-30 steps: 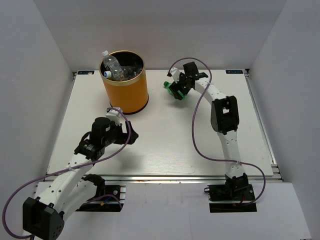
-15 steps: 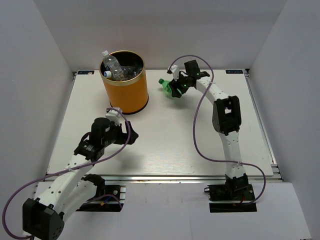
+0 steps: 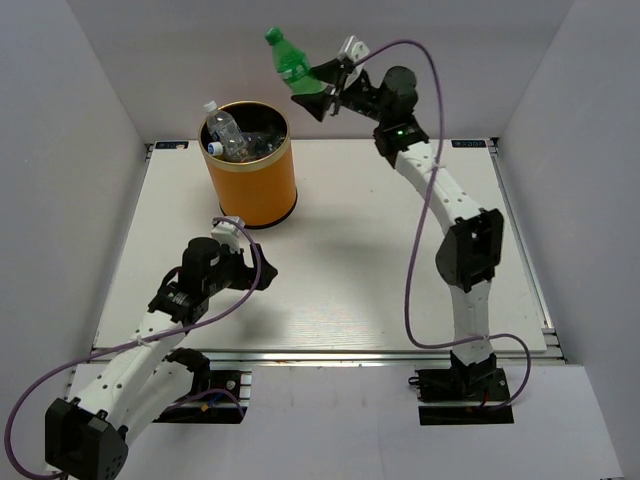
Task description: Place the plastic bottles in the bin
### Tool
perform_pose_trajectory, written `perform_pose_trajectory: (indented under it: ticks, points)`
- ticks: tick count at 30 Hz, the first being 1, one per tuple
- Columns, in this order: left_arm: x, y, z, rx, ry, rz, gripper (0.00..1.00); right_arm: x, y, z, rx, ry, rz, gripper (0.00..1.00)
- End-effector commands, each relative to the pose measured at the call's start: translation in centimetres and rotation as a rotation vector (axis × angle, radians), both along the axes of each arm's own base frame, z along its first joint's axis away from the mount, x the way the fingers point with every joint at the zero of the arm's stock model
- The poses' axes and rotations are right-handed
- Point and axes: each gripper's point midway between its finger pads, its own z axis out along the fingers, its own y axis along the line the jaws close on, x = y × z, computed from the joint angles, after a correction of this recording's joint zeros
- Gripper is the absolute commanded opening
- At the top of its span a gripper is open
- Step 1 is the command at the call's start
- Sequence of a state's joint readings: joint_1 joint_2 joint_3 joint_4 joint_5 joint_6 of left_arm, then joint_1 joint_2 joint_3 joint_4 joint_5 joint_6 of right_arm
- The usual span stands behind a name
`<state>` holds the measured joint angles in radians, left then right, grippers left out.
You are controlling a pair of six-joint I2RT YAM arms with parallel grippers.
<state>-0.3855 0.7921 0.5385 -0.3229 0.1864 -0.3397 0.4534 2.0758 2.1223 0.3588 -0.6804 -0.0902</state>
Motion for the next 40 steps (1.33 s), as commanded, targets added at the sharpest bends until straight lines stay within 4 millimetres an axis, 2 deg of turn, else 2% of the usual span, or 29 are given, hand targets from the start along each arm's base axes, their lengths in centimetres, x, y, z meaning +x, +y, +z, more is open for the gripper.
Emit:
perform_pose_trajectory:
  ticks: [1,2,3,4,7,8,11,12,13,14,15,16,18,19,21,22,26,29,30,31,32,33,34,35,36,37,38,39,40]
  points:
    - [-0.2,0.0,-0.1,-0.015,-0.005,0.001,1.00,-1.4,4.0,-0.7,0.111,0.045,0.183,0.08]
    - [-0.3,0.0,0.2,-0.019,-0.015,0.001,1.00,-0.3,5.0,-2.9,0.123,0.063,0.202,0.08]
    - [-0.4,0.0,0.0,-0.016,-0.006,0.001,1.00,-0.7,5.5,-1.9,0.127,0.024,0.219,0.08]
    - [-0.3,0.2,0.2,-0.014,-0.017,0.010,1.00,-1.2,7.0,-2.1,0.133,0.036,0.234,0.11]
    - [-0.4,0.4,0.6,-0.023,-0.026,0.023,1.00,-1.8,9.1,-3.2,0.132,0.017,0.236,0.15]
    - [-0.7,0.5,0.1,-0.023,-0.005,0.028,1.00,-1.7,9.4,-3.5,0.132,0.002,0.225,0.16]
    - [-0.9,0.5,0.1,-0.029,0.000,0.032,1.00,-1.4,10.2,-4.5,0.126,0.011,0.211,0.40]
    - [-0.9,0.5,0.1,-0.029,0.000,0.033,1.00,-1.1,10.1,-5.0,0.120,0.016,0.206,0.55]
    - [-0.9,0.5,0.1,-0.029,0.000,0.033,1.00,-0.9,10.1,-5.7,0.111,0.035,0.205,0.65]
    - [-0.9,0.5,0.1,-0.029,0.000,0.033,1.00,-1.0,10.2,-6.0,0.109,0.047,0.208,0.85]
    - [-0.9,0.5,0.1,-0.029,0.000,0.033,1.00,-1.1,9.6,-5.1,0.111,0.022,0.202,0.90]
    - [-0.9,0.5,0.1,-0.029,0.000,0.033,1.00,-1.3,9.7,-5.4,0.101,0.018,0.208,0.90]
    - [-0.5,0.4,0.2,-0.032,-0.007,0.032,1.00,-1.6,8.9,-3.8,0.108,0.011,0.190,0.90]
    - [-0.3,0.2,0.2,-0.034,-0.012,0.032,1.00,-1.9,8.3,-2.5,0.118,0.005,0.166,0.90]
    - [-0.1,0.0,0.2,-0.039,-0.013,0.024,1.00,-0.9,7.4,-2.1,0.114,0.037,0.101,0.90]
    - [0.1,-0.1,0.1,-0.039,-0.013,0.024,1.00,-0.8,6.2,-0.6,0.109,0.033,0.050,0.90]
    - [0.7,-0.5,0.8,-0.047,-0.039,0.011,1.00,2.1,1.8,-1.0,0.026,0.115,-0.162,0.90]
    - [1.0,-0.7,1.1,-0.051,-0.059,-0.002,1.00,2.9,-2.0,-4.1,-0.156,0.166,-0.297,0.90]
    - [1.0,-0.7,0.8,-0.052,-0.059,-0.003,1.00,3.6,-4.2,-6.5,-0.225,0.250,-0.405,0.90]
    - [1.1,-1.0,0.8,-0.056,-0.057,-0.012,1.00,3.2,-5.9,-8.8,-0.301,0.306,-0.452,0.90]
    - [1.1,-1.1,0.8,-0.063,-0.064,-0.020,1.00,2.5,-7.6,-8.6,-0.324,0.324,-0.512,0.90]
    - [1.3,-1.2,0.4,-0.059,-0.053,-0.020,1.00,2.5,-9.4,-14.1,-0.420,0.415,-0.590,0.90]
    - [1.5,-1.2,0.2,-0.052,-0.056,-0.024,1.00,1.2,-11.2,-12.3,-0.414,0.399,-0.665,0.90]
    - [1.5,-1.4,0.2,-0.056,-0.054,-0.034,1.00,0.8,-12.3,-12.9,-0.416,0.423,-0.720,0.90]
    - [2.0,-1.6,0.8,-0.064,-0.072,-0.034,1.00,-0.6,-13.3,-18.1,-0.498,0.507,-0.718,0.90]
    - [2.1,-1.9,0.3,-0.056,-0.063,-0.052,1.00,-1.5,-13.9,-19.3,-0.519,0.524,-0.724,0.90]
    - [2.3,-2.1,0.6,-0.052,-0.075,-0.066,1.00,-2.2,-14.8,-14.9,-0.431,0.419,-0.756,0.90]
    - [2.8,-2.3,1.1,-0.056,-0.086,-0.066,1.00,-3.2,-15.6,-17.9,-0.472,0.442,-0.778,0.90]
    - [2.7,-2.4,0.6,-0.047,-0.077,-0.081,1.00,-4.3,-16.4,-18.5,-0.461,0.429,-0.776,0.90]
